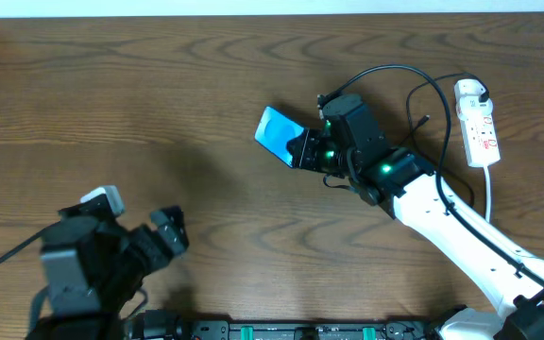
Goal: Plug charger to phone and switch on socket
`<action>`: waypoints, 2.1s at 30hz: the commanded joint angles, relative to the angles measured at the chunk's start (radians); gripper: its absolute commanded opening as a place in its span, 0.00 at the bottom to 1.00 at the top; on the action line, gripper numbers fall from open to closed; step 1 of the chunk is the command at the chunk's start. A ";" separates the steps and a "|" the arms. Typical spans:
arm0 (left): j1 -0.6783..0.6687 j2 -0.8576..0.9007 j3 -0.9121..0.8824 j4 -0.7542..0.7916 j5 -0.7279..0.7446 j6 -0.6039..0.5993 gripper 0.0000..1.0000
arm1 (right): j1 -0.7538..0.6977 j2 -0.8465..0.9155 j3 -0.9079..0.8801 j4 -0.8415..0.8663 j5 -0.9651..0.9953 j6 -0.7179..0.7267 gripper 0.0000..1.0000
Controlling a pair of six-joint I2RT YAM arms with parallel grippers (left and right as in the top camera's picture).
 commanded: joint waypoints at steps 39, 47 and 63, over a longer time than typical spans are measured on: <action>-0.061 0.670 -0.481 2.067 1.342 -1.026 0.92 | -0.219 -0.139 -0.568 0.961 -0.190 0.518 0.01; -0.067 0.566 -0.688 2.224 1.342 -0.881 0.98 | -0.163 -0.124 -0.568 1.038 -0.199 0.450 0.01; -0.068 0.551 -0.902 2.150 0.365 -1.207 1.00 | -0.067 -0.124 -0.568 1.040 -0.156 0.426 0.01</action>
